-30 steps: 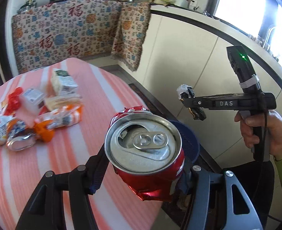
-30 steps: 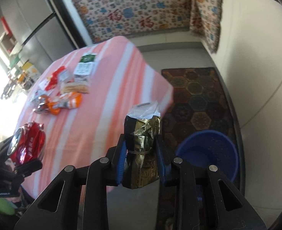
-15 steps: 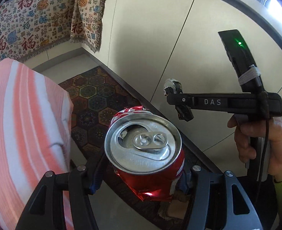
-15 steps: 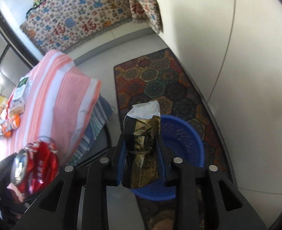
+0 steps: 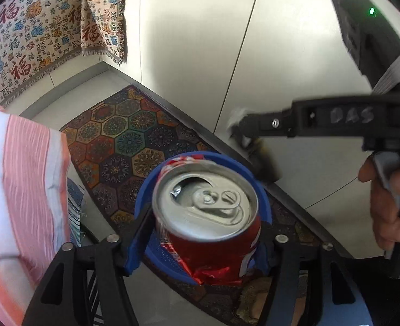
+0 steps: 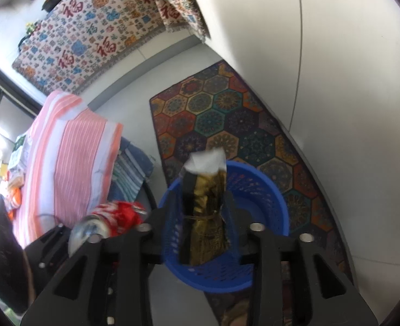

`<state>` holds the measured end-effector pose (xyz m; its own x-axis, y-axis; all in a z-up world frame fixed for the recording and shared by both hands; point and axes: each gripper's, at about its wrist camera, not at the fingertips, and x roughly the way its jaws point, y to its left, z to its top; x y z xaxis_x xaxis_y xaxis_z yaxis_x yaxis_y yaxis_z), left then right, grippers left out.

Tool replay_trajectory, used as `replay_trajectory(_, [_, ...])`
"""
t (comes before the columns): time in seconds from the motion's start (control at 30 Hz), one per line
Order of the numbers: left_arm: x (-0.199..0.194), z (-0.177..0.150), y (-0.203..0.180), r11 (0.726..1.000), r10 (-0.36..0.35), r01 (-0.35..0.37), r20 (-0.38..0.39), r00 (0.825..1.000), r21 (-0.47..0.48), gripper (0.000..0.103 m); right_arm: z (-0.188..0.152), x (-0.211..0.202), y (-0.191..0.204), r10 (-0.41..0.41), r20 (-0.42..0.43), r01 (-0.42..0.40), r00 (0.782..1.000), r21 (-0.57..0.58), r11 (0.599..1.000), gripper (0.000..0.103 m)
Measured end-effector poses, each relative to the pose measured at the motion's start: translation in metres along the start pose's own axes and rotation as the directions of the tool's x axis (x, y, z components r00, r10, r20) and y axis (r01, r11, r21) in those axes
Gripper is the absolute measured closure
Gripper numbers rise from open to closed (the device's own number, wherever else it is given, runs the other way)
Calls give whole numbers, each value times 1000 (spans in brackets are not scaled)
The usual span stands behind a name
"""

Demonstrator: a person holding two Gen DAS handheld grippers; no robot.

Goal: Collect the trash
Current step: 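Carry both items over the blue basket and open both tools, then return both tools to the table above the remaining trash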

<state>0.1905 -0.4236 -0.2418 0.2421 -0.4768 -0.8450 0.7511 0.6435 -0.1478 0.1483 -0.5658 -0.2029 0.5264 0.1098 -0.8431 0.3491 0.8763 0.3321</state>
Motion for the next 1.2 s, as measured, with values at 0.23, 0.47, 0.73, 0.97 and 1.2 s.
replay_trajectory(0.23, [14, 5, -2, 1000, 11, -11, -5, 1000, -1, 35, 4, -13, 4, -21, 56, 22, 998, -25, 999, 42])
replay_trajectory(0.47, [-14, -1, 0, 999, 32, -29, 77, 997, -29, 35, 5, -35, 18, -50, 170, 63, 984, -73, 995, 36])
replay_trajectory(0.73, [-87, -29, 14, 993, 80, -64, 171, 982, -97, 35, 4, -52, 34, -54, 261, 79, 964, -87, 993, 33])
replay_trajectory(0.97, [-171, -76, 57, 976, 141, -101, 207, 968, -191, 35, -15, -55, 100, -27, 330, 108, 944, -229, 967, 28])
replay_trajectory(1.2, [-229, -151, 139, 900, 344, -281, 147, 928, -332, 35, -64, -29, 220, 117, 246, 21, 962, -493, 870, 24])
